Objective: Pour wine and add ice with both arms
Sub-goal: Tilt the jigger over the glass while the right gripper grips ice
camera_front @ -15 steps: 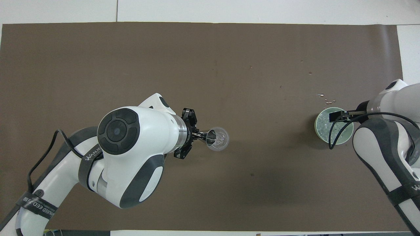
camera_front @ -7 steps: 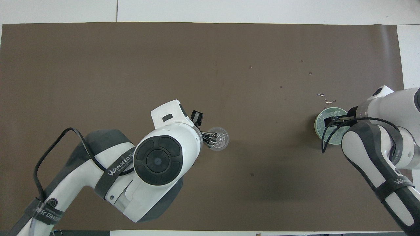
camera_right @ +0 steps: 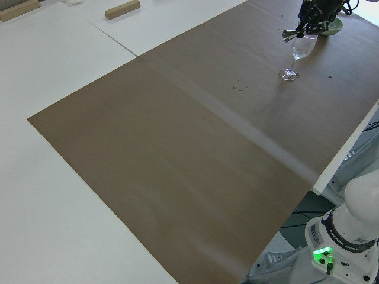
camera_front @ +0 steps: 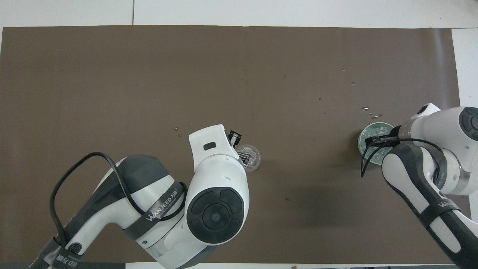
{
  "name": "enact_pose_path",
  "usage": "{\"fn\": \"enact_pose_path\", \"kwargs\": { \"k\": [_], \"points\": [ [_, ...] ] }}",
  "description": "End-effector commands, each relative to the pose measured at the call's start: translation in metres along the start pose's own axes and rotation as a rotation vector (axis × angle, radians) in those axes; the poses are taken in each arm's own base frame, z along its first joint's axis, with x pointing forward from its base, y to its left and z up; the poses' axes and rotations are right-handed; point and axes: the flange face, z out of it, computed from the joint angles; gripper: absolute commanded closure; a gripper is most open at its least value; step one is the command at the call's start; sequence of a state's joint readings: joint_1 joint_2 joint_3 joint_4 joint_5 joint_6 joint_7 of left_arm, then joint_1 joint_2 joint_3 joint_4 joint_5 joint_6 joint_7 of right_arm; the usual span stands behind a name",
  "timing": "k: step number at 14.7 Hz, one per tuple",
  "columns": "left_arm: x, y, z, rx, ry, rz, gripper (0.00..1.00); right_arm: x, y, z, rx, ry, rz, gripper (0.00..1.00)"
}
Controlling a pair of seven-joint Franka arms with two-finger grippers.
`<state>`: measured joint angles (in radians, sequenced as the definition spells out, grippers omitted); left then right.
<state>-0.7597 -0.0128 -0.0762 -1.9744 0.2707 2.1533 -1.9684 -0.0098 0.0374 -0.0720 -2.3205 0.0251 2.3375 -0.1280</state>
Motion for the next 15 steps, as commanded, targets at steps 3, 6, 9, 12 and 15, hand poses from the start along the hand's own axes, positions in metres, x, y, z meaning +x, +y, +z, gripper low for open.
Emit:
{"fn": "enact_pose_path", "kwargs": {
  "k": [3,6,9,12,15],
  "points": [
    [-0.011,0.0,-0.009,-0.027,0.09,0.055,1.0,-0.002,0.001,0.002,0.014,0.009,-0.014,0.44],
    [-0.011,0.001,-0.009,-0.027,0.093,0.056,1.0,-0.002,0.002,0.002,0.014,0.01,-0.013,0.45],
    [-0.009,0.002,-0.008,-0.037,0.106,0.064,1.0,-0.001,0.002,0.001,0.013,0.013,-0.013,0.47],
    [-0.004,0.005,-0.007,-0.038,0.098,0.045,1.0,-0.001,0.002,0.001,0.014,0.012,-0.011,0.5],
    [0.01,0.011,-0.004,-0.01,0.028,-0.031,1.0,-0.001,0.002,0.001,0.014,0.012,-0.011,0.57]
  ]
}}
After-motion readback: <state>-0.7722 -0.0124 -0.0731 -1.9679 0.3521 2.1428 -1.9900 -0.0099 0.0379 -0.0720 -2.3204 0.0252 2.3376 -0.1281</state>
